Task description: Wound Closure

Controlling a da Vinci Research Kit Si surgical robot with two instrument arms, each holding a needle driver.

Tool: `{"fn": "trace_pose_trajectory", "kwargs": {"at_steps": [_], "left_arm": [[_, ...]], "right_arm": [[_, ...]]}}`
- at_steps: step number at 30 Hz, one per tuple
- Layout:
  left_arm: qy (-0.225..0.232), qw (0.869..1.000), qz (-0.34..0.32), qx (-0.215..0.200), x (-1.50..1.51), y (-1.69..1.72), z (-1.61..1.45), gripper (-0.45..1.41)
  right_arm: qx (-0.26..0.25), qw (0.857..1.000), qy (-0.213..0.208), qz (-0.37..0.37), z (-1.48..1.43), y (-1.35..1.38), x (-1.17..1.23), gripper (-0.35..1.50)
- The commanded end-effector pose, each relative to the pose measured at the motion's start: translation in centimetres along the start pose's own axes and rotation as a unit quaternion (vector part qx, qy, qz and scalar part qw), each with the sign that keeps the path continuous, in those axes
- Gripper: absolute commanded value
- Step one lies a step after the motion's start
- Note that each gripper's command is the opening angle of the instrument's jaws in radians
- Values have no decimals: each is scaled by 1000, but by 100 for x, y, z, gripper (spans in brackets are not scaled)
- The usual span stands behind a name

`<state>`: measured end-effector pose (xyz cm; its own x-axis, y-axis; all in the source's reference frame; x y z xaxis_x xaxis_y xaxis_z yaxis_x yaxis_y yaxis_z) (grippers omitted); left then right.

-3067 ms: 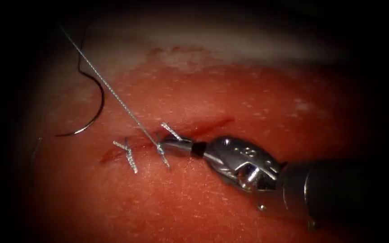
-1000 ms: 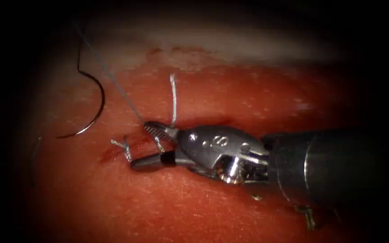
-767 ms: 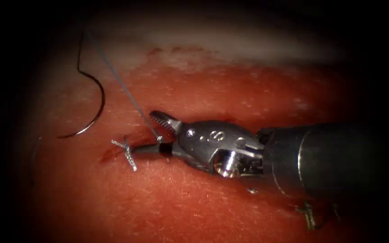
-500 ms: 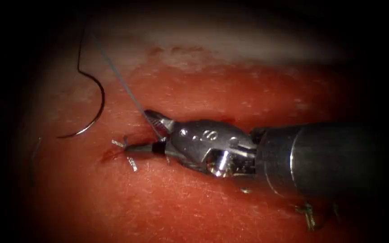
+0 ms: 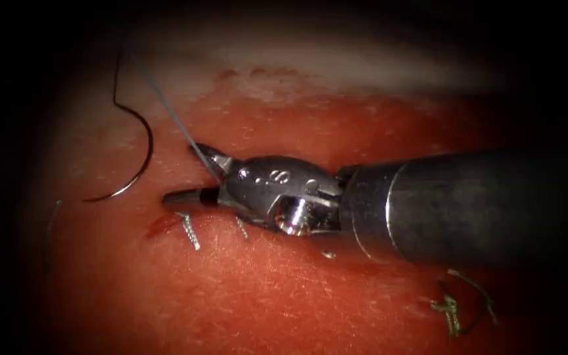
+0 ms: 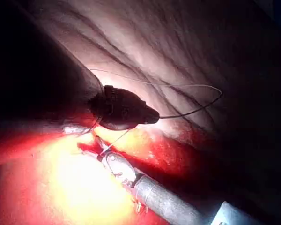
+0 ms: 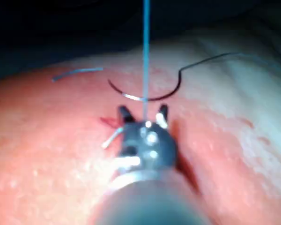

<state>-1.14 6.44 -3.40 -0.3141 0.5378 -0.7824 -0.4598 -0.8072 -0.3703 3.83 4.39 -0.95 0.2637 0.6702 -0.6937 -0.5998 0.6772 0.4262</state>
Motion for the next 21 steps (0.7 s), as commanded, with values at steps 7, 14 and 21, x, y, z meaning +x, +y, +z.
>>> {"fn": "trace_pose_trajectory", "kwargs": {"at_steps": [7,14,21], "left_arm": [[-1,1000,-1,0,-2,1,6,-35],[-1,1000,-2,-1,-1,7,4,-35],[3,1000,-5,-1,5,5,3,-35]], "right_arm": [[74,997,-3,-9,12,-10,-10,36],[75,997,-14,-18,15,-17,-7,-35],[54,998,-3,-23,2,3,-5,126]]}}
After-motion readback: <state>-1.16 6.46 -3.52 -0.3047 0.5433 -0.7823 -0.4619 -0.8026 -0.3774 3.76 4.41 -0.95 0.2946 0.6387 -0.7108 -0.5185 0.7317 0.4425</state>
